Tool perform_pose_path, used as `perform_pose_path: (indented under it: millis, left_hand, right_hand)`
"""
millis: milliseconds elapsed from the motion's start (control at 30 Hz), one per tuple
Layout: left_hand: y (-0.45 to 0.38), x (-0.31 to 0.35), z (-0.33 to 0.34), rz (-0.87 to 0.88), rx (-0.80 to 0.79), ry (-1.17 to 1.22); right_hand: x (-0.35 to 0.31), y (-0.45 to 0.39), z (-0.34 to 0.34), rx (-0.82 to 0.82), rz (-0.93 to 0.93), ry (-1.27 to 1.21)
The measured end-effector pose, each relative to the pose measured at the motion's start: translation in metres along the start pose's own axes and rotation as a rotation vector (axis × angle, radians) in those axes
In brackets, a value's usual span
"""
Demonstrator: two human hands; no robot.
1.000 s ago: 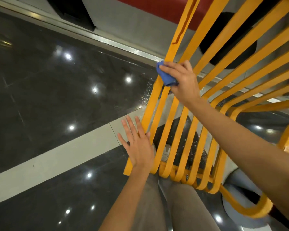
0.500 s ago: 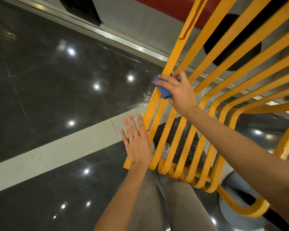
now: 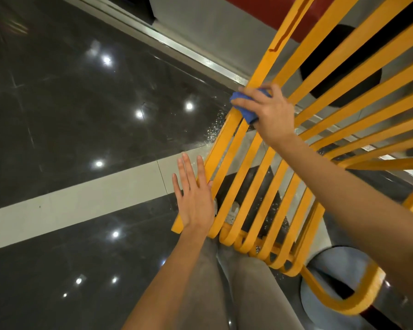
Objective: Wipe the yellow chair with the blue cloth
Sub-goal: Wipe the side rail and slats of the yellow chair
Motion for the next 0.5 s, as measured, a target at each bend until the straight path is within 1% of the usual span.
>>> perform_pose_path:
  millis: [100, 167, 300, 367, 400, 433, 500]
  left_hand:
    - [0.000, 0.001, 0.000, 0.006, 0.002, -0.005]
    - [0.000, 0.000, -0.001, -0.003, 0.007, -0.007]
    - [0.002, 0.000, -0.001, -0.008, 0.010, -0.006]
    - [0.002, 0.000, -0.002, -0.009, 0.010, -0.005]
    - [0.001, 0.000, -0.002, -0.010, 0.007, -0.005]
    - [0.001, 0.000, -0.001, -0.008, 0.003, -0.006]
    - [0.000, 0.000, 0.000, -0.008, -0.002, -0.011]
  right_hand:
    - [0.002, -0.008, -0.011, 0.030, 0.057, -0.008]
    - [-0.020, 0.005, -0.002, 0.020, 0.018, -0.055]
    - [-0.075, 0.044, 0.026, -0.140, -0.281, -0.146]
    - [-0.071, 0.037, 0.023, -0.206, -0.371, -0.074]
    - [-0.058, 0.026, 0.020, -0.216, -0.349, -0.037]
    - [-0.039, 0.012, 0.013, -0.180, -0.287, -0.021]
    - [0.003, -0.013, -0.009, -0.050, -0.114, -0.007]
Point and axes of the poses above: each hand's wrist, its own y-axis away from the middle knuckle, its own z-axis out of the palm, x = y × z, the point moved 10 cm from there along -y, towards the middle knuckle, and after that the axes turned 11 degrees about -x, right-handed, at the moved point
